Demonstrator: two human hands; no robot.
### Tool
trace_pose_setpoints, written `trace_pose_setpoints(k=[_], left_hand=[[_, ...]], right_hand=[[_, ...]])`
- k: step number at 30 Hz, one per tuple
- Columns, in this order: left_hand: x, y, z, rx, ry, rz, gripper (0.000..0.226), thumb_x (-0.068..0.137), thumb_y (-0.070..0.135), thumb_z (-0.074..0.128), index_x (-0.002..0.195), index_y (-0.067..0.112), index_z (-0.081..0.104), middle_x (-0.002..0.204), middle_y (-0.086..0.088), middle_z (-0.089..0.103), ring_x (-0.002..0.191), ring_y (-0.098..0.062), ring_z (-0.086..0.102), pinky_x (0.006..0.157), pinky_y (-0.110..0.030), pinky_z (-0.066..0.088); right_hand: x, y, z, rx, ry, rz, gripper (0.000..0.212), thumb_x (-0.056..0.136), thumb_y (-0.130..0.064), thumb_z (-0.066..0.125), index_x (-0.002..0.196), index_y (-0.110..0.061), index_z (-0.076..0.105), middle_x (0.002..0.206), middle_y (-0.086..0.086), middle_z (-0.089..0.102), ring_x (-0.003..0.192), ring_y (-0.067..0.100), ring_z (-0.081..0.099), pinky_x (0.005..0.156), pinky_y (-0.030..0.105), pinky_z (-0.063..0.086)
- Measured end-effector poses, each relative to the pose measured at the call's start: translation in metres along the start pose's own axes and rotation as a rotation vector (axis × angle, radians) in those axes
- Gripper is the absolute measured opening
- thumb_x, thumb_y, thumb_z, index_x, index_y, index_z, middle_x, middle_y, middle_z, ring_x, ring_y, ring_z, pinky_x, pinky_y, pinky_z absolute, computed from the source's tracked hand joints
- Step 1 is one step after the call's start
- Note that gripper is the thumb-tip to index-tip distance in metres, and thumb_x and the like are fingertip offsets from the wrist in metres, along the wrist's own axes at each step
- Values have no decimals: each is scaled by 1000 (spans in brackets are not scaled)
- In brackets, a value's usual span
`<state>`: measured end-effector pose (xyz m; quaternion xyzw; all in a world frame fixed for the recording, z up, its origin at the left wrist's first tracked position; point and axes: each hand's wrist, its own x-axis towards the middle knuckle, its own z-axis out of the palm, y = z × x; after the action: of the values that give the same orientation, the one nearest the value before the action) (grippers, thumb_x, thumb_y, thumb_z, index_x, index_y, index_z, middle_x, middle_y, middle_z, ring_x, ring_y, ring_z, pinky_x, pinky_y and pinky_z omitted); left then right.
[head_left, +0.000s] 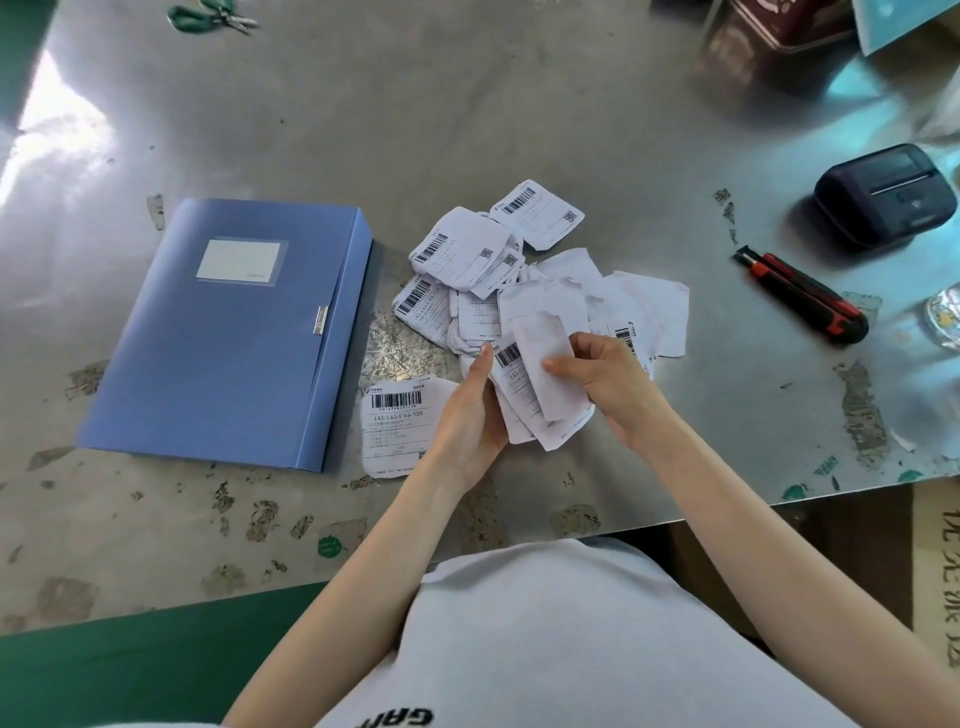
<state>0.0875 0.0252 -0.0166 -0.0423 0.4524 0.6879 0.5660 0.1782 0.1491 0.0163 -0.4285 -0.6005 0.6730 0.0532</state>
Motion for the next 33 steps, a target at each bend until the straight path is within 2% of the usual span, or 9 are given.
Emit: trace_pose_setpoints(k=[4, 7, 12, 15, 18, 20, 24, 29, 33], left_hand=[[3, -2, -5, 22, 83, 35, 22, 97, 19, 50, 107, 11, 68, 108, -9, 72, 100, -23, 68, 96, -44, 50], [5, -3, -10, 64, 131, 76, 19, 97, 11, 50, 101, 10, 68, 98, -5, 75, 92, -18, 70, 90, -38, 55], [5, -3, -21, 152, 193, 127, 14, 94, 9, 56, 95, 8, 70, 91, -3, 76, 83, -17, 73, 72, -32, 60], [5, -4, -24, 195, 225, 156, 13, 90, 7, 62, 85, 11, 73, 88, -6, 76, 80, -19, 73, 63, -31, 59], [5, -3, -26, 204, 238, 179, 11, 87, 5, 66, 83, 11, 74, 91, -9, 76, 83, -22, 73, 69, -35, 60], [7, -1, -26, 244, 269, 194, 12, 86, 0, 65, 83, 10, 72, 87, -7, 76, 81, -22, 72, 73, -38, 60], [10, 5, -29, 308, 337, 183, 23, 85, -12, 57, 83, 7, 69, 75, -6, 75, 73, -24, 72, 57, -37, 60], [11, 8, -34, 304, 328, 207, 24, 82, -10, 61, 82, 11, 72, 83, -13, 74, 86, -36, 69, 72, -51, 57], [11, 7, -37, 280, 341, 218, 27, 82, -6, 64, 83, 18, 75, 93, -14, 74, 100, -40, 66, 84, -56, 53]], right_hand=[[0, 1, 0, 102, -5, 11, 14, 84, -5, 64, 72, -12, 62, 86, 10, 62, 87, 23, 55, 81, 35, 42], [0, -1, -4, 117, 53, -39, 15, 83, -5, 65, 71, -11, 58, 78, 8, 57, 77, 20, 51, 64, 22, 41], [0, -8, -18, 100, 238, -270, 22, 82, -6, 65, 68, -18, 54, 66, -2, 52, 66, 14, 44, 60, 28, 35], [-5, -10, -19, 42, 222, -435, 17, 82, -5, 66, 73, -18, 59, 72, -3, 56, 71, 12, 49, 65, 24, 39], [-9, -4, -13, -77, 61, -507, 10, 80, -2, 70, 80, -11, 66, 85, -5, 69, 82, 5, 62, 78, 17, 46], [-12, 3, -9, -173, -43, -499, 16, 77, 5, 68, 80, -11, 69, 99, -2, 70, 96, 6, 64, 89, 26, 48], [-15, 17, -3, -407, -119, -482, 28, 70, 13, 60, 74, -11, 73, 116, -6, 65, 116, 6, 53, 101, 45, 41], [-14, 25, -2, -417, -107, -456, 39, 74, 19, 47, 79, -11, 71, 133, -9, 53, 117, -14, 43, 85, 16, 48], [-8, 27, -6, -365, 46, -457, 32, 72, 14, 55, 74, -15, 68, 113, -7, 66, 96, -10, 57, 78, 10, 43]])
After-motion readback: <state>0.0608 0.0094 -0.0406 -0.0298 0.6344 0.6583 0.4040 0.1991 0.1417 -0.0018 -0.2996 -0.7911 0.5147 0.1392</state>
